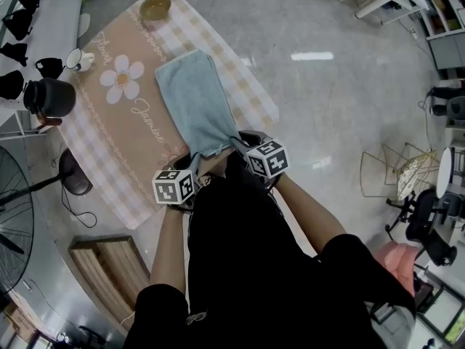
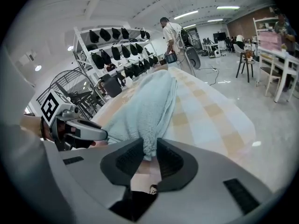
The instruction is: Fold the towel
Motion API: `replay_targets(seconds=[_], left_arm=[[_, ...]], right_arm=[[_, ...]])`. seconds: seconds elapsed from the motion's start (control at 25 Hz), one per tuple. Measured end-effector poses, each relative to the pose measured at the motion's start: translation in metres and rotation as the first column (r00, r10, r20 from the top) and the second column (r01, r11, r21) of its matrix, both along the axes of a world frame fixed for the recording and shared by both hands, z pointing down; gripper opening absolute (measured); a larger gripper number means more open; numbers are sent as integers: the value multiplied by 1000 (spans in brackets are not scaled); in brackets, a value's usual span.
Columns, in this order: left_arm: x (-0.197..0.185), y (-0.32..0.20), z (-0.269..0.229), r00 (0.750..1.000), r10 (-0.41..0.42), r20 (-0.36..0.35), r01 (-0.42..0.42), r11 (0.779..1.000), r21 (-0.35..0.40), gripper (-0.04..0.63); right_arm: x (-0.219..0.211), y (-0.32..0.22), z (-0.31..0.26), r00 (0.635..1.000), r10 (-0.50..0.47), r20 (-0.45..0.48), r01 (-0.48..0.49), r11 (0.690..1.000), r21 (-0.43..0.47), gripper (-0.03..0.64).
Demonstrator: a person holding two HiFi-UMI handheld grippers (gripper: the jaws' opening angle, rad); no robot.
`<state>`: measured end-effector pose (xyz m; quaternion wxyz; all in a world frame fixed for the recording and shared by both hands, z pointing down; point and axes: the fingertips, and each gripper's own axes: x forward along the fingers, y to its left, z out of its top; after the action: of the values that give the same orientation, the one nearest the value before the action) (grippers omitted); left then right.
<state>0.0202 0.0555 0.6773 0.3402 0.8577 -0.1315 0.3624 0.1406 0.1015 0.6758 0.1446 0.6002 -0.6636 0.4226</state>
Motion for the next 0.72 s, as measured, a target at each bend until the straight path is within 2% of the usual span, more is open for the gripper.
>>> replay_targets(seconds=[0.36, 0.72], left_arm=[[-15, 21, -15, 1000, 21, -18, -21, 1000, -7, 55], [-21, 4, -51, 997, -9, -78, 10, 1000, 14, 52]], right_arm=[[-16, 18, -13, 999, -42, -24, 42, 999, -32, 81], [-23, 5, -57, 1000, -30, 11, 29, 999, 23, 81]])
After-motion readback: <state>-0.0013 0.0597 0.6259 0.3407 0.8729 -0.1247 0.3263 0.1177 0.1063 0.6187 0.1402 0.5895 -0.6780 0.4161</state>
